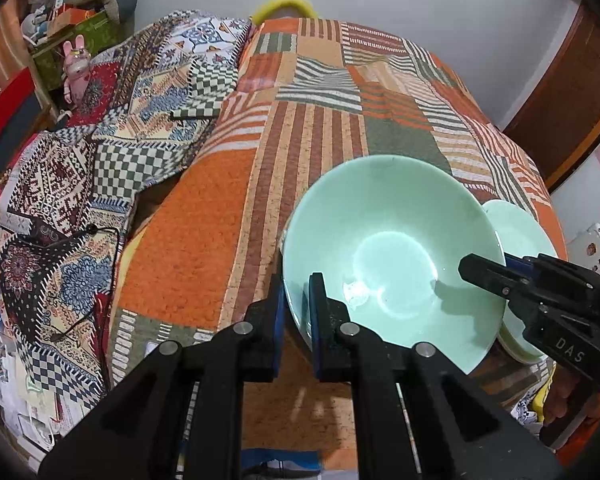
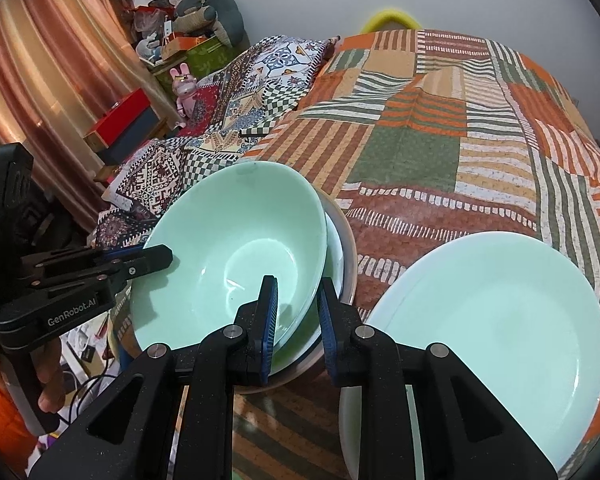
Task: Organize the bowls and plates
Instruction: 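Lower the mint green bowl into the white dotted bowl with both grippers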
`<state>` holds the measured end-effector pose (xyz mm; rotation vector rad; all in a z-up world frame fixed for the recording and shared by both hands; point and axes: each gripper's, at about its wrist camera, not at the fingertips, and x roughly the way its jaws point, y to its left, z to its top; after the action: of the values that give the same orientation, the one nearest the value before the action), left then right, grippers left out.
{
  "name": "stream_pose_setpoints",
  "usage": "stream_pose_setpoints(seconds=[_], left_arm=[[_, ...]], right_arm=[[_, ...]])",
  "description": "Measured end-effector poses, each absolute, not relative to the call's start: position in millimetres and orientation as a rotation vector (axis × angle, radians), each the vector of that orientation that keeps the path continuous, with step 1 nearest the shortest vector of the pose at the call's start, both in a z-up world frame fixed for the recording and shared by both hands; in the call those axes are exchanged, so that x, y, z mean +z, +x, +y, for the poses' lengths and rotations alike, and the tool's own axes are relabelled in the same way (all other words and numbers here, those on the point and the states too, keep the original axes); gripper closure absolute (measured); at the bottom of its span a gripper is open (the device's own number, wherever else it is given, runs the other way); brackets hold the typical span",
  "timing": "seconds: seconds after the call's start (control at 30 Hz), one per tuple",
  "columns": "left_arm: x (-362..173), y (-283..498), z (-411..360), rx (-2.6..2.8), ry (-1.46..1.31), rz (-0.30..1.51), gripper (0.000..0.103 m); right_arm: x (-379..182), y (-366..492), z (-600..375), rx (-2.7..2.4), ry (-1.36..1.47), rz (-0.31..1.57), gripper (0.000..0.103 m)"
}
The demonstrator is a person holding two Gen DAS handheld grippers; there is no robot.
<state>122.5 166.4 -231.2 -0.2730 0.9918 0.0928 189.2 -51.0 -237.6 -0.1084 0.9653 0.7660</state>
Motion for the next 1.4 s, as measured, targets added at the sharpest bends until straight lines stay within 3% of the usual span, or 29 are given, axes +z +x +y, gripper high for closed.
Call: stream_pose_setpoints(seconds=[0.17,0.33,0.47,0.53,1.4], left_arm=[[-222,118,166,0.09,-0.259,0.969,0.091],[-212,113,171,0.09,-0.276,0.939,0.089],[-208,109,176,0.103,-0.286,0.915,0.068],[-208,108,178,0.108,-0.292,0.907,0.065],[-266,126,186,-0.01,-0.469,1.029,0.058]], right_arm=[[-235,189,-50,0.756,-0.137,0.963,0.082],[-222,184,-54,0.751,-0.157,0.906,0.064],[-214,183,-56,0.731,-0.182,0.864,0.06],[-213,185,-59,0.724,-0.164,0.856,0.056],[-253,201,-50,0.762,-0.099,1.022,0.056]])
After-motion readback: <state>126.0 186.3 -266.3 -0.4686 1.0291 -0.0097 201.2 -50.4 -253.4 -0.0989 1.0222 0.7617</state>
